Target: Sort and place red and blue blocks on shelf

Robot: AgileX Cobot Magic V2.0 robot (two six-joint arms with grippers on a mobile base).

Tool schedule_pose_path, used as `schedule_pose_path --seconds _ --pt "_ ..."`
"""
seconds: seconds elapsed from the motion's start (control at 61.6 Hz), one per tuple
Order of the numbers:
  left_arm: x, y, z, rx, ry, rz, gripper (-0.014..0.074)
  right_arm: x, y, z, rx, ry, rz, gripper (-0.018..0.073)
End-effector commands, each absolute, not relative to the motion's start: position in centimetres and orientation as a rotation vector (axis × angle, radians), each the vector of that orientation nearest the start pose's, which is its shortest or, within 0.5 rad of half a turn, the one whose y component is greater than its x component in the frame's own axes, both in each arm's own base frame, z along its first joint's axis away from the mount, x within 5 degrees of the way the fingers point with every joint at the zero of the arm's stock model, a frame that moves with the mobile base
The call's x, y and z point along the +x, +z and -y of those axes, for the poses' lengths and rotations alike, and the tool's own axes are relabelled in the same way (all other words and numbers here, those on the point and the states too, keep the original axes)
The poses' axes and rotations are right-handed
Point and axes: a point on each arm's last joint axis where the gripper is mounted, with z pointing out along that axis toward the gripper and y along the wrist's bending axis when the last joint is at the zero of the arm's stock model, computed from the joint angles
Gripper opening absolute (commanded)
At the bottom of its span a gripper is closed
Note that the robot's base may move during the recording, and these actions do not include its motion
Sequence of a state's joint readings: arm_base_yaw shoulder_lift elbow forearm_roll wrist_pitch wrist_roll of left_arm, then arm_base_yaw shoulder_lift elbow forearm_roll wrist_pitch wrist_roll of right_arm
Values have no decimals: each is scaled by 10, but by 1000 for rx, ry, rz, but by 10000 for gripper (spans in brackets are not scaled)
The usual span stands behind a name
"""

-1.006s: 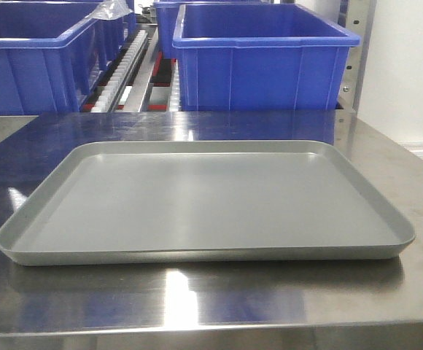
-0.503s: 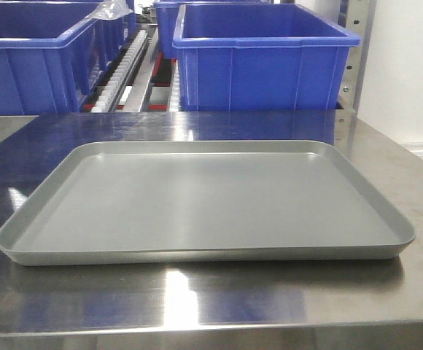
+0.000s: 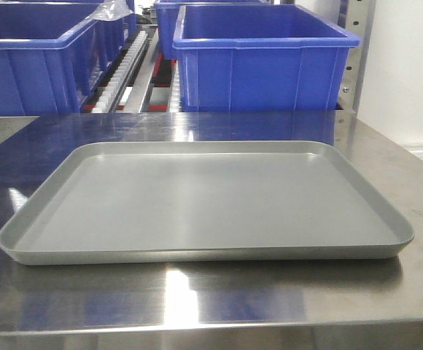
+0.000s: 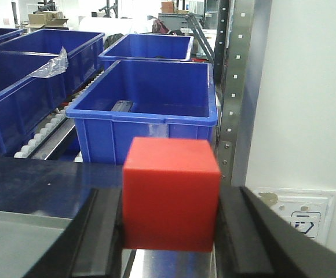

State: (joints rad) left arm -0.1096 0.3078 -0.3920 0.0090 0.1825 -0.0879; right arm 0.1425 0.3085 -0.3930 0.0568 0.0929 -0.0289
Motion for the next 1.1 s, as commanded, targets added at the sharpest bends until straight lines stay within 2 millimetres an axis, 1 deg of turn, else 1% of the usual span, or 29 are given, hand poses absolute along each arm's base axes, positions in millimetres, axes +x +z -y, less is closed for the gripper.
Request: schedule_pose_path --seconds 0.0,1.087 --pt "75 326 8 14 -162 -1473 122 74 334 -10 -81 132 -1376 257" --pt "75 326 8 14 -162 -1473 122 74 334 -10 -81 132 -1376 257"
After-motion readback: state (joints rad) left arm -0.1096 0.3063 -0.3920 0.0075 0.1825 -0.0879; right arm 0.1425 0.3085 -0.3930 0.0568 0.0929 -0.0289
